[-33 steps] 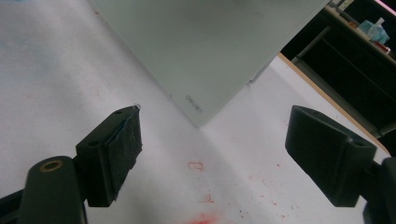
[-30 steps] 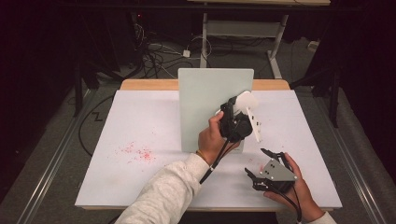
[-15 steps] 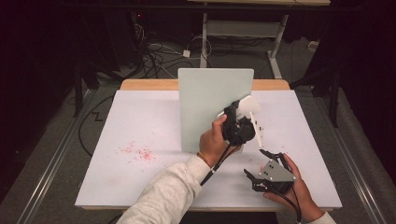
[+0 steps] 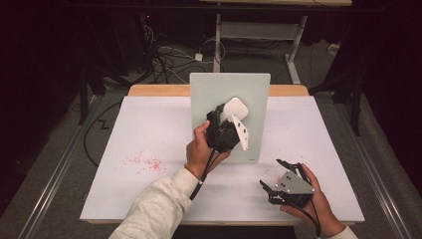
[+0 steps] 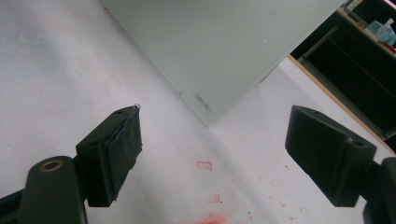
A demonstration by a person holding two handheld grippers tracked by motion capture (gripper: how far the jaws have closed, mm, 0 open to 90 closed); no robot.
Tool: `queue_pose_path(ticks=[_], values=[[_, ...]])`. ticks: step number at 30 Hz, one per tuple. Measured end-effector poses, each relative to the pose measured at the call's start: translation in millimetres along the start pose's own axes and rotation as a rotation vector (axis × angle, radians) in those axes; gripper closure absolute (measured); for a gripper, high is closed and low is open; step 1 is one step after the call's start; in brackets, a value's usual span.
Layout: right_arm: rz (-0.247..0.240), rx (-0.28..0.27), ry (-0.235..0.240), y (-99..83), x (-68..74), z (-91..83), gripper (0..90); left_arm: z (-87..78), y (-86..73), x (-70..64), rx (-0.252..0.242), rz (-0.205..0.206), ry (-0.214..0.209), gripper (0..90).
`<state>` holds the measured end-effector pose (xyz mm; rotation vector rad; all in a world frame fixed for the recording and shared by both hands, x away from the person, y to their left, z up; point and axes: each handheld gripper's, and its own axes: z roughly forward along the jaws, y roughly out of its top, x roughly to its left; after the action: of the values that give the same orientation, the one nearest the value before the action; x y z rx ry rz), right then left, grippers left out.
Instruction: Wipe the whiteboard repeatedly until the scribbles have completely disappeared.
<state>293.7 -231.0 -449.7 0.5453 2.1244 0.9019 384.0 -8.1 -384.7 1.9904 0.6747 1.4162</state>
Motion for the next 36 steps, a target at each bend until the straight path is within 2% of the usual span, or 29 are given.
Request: queue_pose_path(ticks=[5, 7, 17, 20, 22, 27, 33, 36], values=[[0.006, -0.005, -0.003, 0.4, 0.4, 0.1, 19.3, -4.5, -20.8, 6.9, 0.021, 0.01, 0.019, 28.7], [0.003, -0.003, -0.004, 0.5, 0.7, 0.3, 19.3, -5.8, -26.2, 10.5, 0.025, 0.002, 0.02, 28.7], [-0.009, -0.001, 0.003, 0.8, 2.0, 0.1, 19.3, -10.4, -46.7, 20.8, 0.041, -0.014, 0.028, 28.8], [-0.009, -0.004, 0.002, 1.2, 2.2, -0.5, 19.3, -11.5, -50.2, 25.1, 0.051, -0.001, 0.032, 28.7], [-0.007, -0.003, 0.003, 1.2, 2.0, 0.0, 19.3, -11.7, -51.2, 30.5, 0.05, -0.02, 0.04, 28.8], [-0.012, 0.002, 0.008, 1.6, 4.1, 1.0, 19.3, -10.8, -44.0, 47.6, 0.042, -0.055, 0.057, 28.7], [-0.011, 0.004, 0.019, 1.9, 5.5, 2.7, 19.3, -7.7, -20.5, 76.8, 0.032, -0.115, 0.065, 28.7], [-0.01, 0.005, 0.023, 1.6, 5.0, 2.3, 19.3, -8.5, -11.1, 84.5, 0.027, -0.126, 0.069, 28.7]])
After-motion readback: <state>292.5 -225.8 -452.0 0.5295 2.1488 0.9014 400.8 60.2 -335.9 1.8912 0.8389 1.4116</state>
